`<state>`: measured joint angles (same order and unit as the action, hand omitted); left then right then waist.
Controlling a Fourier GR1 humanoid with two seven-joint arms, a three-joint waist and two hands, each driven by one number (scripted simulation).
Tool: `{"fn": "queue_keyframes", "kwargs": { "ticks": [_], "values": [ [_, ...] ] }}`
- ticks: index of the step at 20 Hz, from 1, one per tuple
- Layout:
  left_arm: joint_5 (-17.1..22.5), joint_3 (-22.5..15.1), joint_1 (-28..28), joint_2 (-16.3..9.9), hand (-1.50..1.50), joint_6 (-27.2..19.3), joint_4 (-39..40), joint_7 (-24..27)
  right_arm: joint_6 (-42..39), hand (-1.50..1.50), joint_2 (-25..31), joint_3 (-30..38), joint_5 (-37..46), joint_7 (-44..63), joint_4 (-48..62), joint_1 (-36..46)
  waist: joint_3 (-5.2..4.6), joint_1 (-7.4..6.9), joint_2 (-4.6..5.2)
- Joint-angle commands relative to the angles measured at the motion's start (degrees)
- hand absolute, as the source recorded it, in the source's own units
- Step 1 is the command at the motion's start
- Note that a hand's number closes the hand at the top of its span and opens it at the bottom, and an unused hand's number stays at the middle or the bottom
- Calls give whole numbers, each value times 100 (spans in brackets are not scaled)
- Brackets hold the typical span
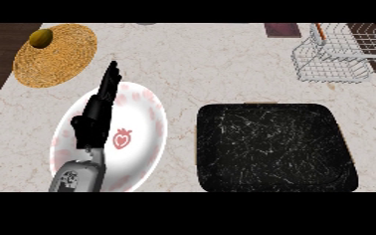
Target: Pick the squash from the tray and place it in the tiered basket
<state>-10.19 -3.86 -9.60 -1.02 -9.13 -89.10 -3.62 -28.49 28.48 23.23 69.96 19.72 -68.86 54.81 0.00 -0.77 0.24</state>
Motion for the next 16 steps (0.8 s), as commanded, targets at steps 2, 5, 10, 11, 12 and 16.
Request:
{"fn": "queue_keyframes", "kwargs": {
  "ticks": [2,5,10,11,12,16],
  "values": [
    [221,115,267,-100,0,195,-108,228,733,150,413,-96,61,-496,970,13,0,-6,-4],
    [-52,-202,45,96,0,-94,5,23,808,150,566,27,-42,-593,1657,202,1,-5,0],
    [34,45,-95,0,0,10,183,249,1138,-150,331,955,-755,-196,1915,205,2,14,3],
    [-19,-124,198,71,0,6,34,258,1186,-150,580,1187,-911,-488,2346,285,6,-49,21],
    [-16,-25,-18,90,0,-73,121,176,1363,-150,227,1050,-877,-74,2320,643,2,-52,14],
    [6,-37,193,9,0,2,-82,237,1810,-150,314,1643,-1474,-493,2249,286,6,9,-4]
  ]
}}
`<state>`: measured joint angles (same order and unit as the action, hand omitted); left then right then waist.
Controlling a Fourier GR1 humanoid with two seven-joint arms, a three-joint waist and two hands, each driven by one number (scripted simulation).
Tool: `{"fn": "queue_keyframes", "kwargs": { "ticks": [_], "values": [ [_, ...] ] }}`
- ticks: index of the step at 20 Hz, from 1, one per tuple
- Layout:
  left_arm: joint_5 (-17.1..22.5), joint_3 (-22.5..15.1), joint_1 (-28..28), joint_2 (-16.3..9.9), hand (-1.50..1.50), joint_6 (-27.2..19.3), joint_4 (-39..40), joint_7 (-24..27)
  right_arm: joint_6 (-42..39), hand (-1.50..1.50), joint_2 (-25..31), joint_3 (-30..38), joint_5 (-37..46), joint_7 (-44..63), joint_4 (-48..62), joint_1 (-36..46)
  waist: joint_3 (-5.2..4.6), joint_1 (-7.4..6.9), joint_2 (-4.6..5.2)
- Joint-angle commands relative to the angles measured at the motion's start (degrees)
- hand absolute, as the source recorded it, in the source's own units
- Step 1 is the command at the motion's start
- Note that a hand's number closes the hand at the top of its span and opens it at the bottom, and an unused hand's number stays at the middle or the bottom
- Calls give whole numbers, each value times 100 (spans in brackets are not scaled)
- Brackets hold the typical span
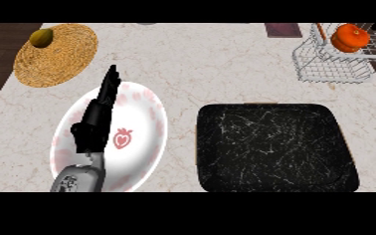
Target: Pick the squash from the tray and place it in the tiered basket
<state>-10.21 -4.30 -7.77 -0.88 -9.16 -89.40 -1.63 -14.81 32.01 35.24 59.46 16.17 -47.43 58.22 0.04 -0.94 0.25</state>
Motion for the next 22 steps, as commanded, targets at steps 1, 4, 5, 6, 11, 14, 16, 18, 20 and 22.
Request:
{"fn": "queue_keyframes", "kwargs": {
  "ticks": [1,4,5,6,11,14,16,18,20,22],
  "values": [
    [207,240,0,-194,0,210,264,279,525,-150,29,526,-487,-36,100,104,-2,32,5],
    [94,169,49,-98,0,40,124,61,756,-150,286,1015,-861,-51,-126,-47,-1,108,-29],
    [10,-17,124,14,0,1,-36,53,853,-150,603,1020,-749,95,203,129,0,24,-6],
    [156,193,-17,-198,0,166,-31,-69,975,-150,428,1032,-757,394,-72,15,-3,76,-28],
    [98,96,163,-78,0,63,-144,-41,424,-150,1325,1847,-1411,366,42,-507,-1,156,-47],
    [101,167,151,-116,0,49,-82,-97,84,-150,1682,2505,-1997,56,-70,-1011,3,257,-62],
    [-168,-61,80,62,0,-174,-205,-212,-147,-150,1668,2685,-2246,-40,-317,-1497,0,235,-63],
    [29,162,97,-125,0,-6,-177,-192,-578,-150,2008,3127,-2540,-434,-258,-2101,2,299,-67],
    [-31,84,148,-45,0,-81,-267,-283,-862,-150,2155,3462,-2743,-853,-38,-2731,7,288,-57],
    [-65,26,152,23,0,-118,-232,-228,-1260,-150,2435,3872,-3085,-1203,270,-3104,8,294,-53]
  ]
}}
